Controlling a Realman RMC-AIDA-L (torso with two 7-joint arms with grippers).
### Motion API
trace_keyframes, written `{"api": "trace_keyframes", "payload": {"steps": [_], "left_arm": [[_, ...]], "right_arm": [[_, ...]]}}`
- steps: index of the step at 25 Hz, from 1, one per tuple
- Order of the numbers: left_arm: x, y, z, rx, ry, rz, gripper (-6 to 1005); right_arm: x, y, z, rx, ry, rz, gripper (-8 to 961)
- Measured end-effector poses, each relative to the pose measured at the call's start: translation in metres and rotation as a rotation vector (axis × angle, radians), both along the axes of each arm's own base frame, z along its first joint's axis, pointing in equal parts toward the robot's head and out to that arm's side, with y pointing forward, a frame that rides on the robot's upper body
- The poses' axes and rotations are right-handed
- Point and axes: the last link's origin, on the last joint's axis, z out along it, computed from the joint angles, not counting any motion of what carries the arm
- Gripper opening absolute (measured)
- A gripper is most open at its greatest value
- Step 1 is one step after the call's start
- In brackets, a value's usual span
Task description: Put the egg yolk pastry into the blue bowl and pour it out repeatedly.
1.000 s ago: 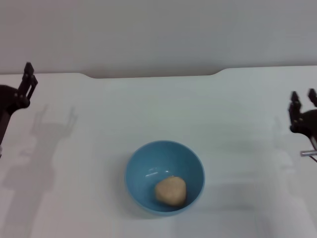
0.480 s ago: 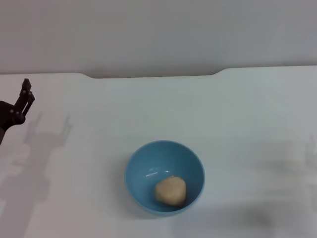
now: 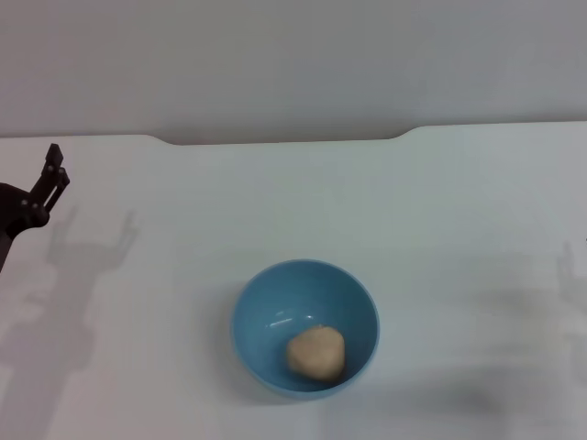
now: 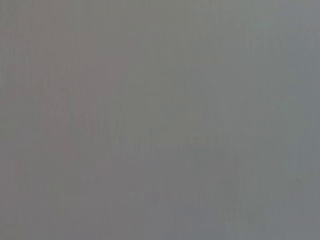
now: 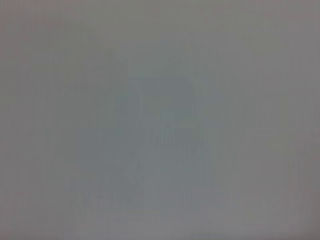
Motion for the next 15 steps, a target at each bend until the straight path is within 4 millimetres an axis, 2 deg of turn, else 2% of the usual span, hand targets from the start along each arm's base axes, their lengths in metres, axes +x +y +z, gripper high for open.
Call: {"api": "trace_keyframes", "payload": {"steps": [15], "left_arm": [[-0.0001, -0.0003, -0.0004, 0.002, 0.010, 0.000, 861]], "right_arm": [[0.0005, 0.0016, 0.0015, 0.010, 0.011, -0.005, 483]]}}
